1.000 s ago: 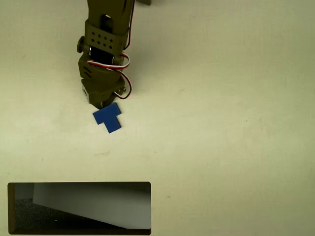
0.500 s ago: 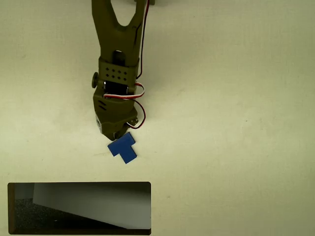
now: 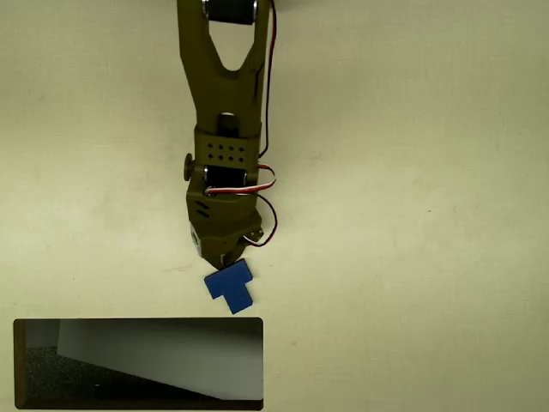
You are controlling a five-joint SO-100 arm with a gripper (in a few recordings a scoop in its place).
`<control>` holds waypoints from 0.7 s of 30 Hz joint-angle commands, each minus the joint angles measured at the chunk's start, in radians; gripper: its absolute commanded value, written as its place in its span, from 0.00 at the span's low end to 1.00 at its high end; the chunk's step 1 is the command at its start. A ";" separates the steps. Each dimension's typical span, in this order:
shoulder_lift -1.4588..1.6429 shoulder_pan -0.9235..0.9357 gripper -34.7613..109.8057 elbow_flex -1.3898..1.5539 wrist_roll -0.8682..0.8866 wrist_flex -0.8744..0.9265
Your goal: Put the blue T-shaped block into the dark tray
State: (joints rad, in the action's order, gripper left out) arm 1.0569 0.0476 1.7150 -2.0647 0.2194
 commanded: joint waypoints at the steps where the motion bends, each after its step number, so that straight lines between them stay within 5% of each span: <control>1: -0.009 -0.011 0.24 -0.026 0.006 0.020; 5: -0.061 -0.020 0.24 -0.067 0.081 -0.083; 10: -0.169 -0.041 0.24 -0.138 0.652 -0.678; 18: -0.190 -0.017 0.24 -0.261 1.012 -0.744; 21: -0.195 -0.015 0.24 -0.276 0.980 -0.696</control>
State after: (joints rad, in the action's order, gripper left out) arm 0.8406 0.0215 1.4696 -1.0692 -0.4801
